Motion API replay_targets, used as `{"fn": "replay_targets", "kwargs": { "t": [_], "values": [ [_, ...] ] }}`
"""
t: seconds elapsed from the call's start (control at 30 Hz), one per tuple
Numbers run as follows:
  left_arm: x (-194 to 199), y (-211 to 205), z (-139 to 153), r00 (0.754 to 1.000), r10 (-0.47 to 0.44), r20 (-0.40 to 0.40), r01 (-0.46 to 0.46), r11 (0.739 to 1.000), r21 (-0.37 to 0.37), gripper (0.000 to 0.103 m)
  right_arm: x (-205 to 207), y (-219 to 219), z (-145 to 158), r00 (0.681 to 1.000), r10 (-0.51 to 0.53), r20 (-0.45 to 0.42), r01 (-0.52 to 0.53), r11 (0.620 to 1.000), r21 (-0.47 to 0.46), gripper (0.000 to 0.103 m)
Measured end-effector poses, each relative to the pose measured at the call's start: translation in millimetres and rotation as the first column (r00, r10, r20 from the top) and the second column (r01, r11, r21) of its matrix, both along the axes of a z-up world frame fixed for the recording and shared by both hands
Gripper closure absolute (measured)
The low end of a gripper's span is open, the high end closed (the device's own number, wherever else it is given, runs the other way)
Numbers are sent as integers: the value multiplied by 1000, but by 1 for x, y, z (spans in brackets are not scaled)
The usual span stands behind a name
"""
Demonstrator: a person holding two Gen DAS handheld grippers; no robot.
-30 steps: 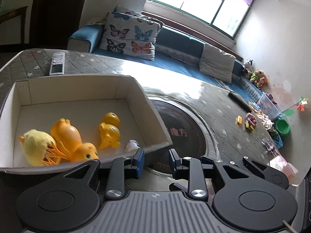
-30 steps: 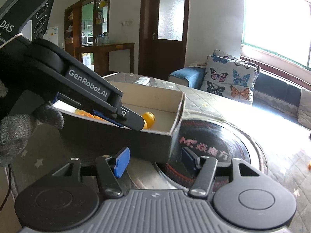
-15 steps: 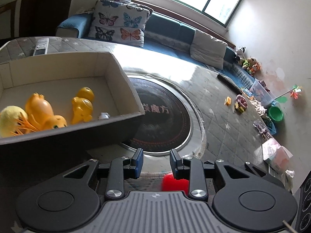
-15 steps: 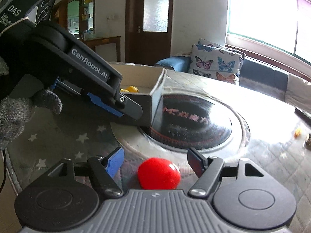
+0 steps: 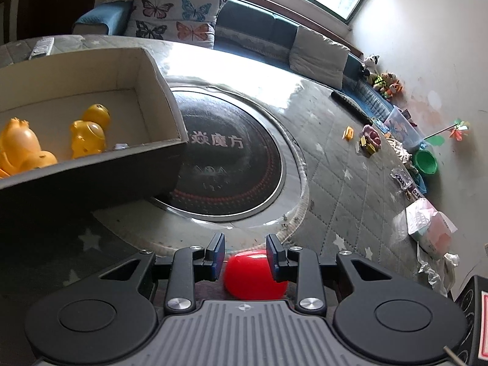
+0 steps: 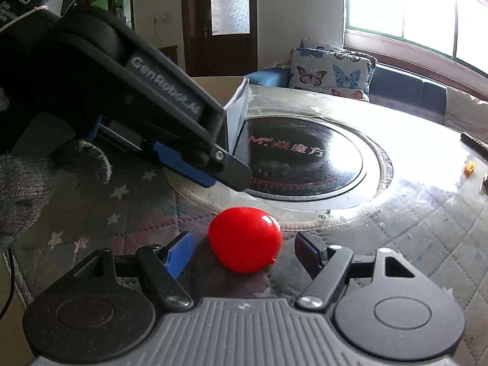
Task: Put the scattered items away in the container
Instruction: 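Lower the left gripper onto the red ball and close, then carry the red ball into the box and open the left gripper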
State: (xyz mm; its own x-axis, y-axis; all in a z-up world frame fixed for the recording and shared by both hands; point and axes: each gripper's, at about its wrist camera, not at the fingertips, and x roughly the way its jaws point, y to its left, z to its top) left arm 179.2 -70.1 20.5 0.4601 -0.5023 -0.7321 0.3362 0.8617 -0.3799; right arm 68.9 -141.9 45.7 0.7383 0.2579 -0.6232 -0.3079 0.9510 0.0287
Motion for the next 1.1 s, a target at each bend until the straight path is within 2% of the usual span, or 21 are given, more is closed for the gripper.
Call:
{"fn": "replay_targets", "kwargs": {
  "t": [0.13, 0.43, 0.53, 1.1],
  "values": [
    [-1, -7, -3, 1000, -14, -12, 14, 1000, -2, 71, 0, 0, -3, 1000, -7, -5, 7, 1000, 4, 37],
    [-2, -21, -7, 998, -59, -18, 59, 998, 32, 68, -1, 2, -5, 1000, -10, 3, 10, 1000, 3, 45],
    [-1, -24, -9, 997, -74, -16, 75, 995, 59, 63, -1, 2, -5, 1000, -12, 6, 12, 1000, 5, 47],
    [5, -38, -11, 988, -154, -15, 154, 976, 151, 53, 1, 1, -5, 1000, 1, 15, -1, 1000, 4, 48]
  ]
}}
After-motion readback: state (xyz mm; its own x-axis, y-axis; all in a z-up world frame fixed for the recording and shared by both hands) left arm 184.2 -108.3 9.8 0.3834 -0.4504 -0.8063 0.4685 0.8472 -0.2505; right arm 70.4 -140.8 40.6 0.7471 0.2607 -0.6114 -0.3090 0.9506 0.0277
